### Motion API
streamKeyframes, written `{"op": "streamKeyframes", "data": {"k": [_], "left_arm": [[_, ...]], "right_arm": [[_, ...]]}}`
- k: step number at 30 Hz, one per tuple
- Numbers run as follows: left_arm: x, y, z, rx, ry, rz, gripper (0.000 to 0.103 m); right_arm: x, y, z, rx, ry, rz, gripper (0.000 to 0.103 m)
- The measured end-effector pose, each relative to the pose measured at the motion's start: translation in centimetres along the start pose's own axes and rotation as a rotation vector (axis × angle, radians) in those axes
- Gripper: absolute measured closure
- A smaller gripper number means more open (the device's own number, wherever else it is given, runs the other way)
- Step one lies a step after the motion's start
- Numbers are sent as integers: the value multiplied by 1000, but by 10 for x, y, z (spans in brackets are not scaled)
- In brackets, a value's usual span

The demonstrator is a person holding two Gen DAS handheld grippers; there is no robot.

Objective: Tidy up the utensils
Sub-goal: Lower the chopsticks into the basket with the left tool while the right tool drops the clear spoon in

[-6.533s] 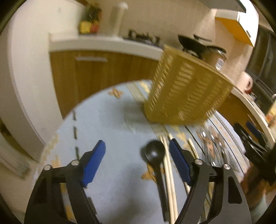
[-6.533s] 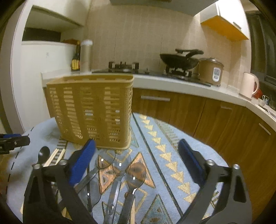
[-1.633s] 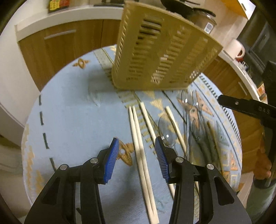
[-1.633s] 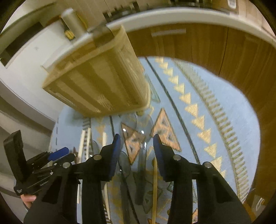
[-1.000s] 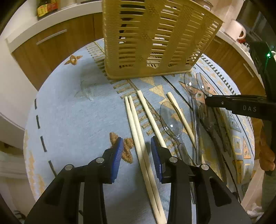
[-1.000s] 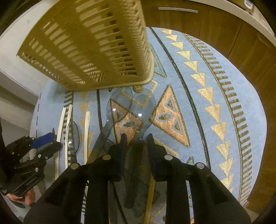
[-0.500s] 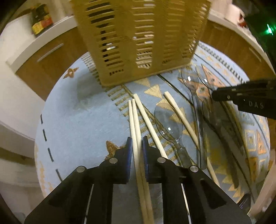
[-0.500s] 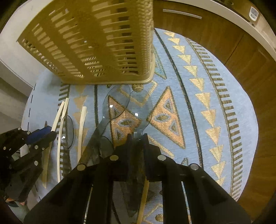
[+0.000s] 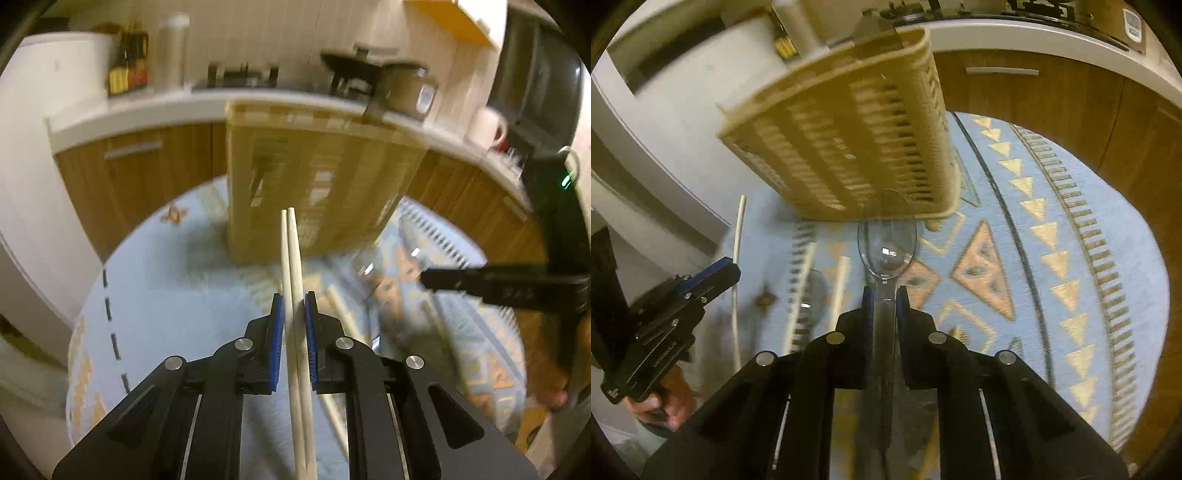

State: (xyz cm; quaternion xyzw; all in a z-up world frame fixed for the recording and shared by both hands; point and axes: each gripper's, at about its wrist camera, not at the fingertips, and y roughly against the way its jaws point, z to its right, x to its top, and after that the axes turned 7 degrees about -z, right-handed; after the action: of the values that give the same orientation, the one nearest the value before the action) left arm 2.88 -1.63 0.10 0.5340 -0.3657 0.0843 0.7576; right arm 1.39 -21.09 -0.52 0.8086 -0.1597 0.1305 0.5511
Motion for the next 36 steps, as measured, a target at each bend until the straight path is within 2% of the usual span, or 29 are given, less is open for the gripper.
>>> {"op": "streamKeyframes", "data": {"k": [5,10,12,15,17,20,23,28,36], "left_arm": [[10,29,7,-24,7,144,94],[35,63,12,-22,2,318,94],[51,71,11,-33,-3,374,94],[69,84,15,-18,-22,461,94],[80,89,15,-32,-19,493,94],[95,94,14,-34,-14,540,94],[113,94,13,-44,-12,582,94],[139,85,7,-25,11,655,94],[148,52,-5,30,65,709,94]], "right_arm": [[-6,34,-9,46,40,148,93],[8,76,-18,42,102,290,93],[17,90,-25,26,128,351,93],[35,99,-31,-33,144,383,93],[42,102,-34,-38,157,416,93],[61,108,-40,-96,162,467,93],[80,109,-40,-86,156,493,93],[106,116,-43,-138,162,599,93],[118,92,-28,-193,171,740,93]]}}
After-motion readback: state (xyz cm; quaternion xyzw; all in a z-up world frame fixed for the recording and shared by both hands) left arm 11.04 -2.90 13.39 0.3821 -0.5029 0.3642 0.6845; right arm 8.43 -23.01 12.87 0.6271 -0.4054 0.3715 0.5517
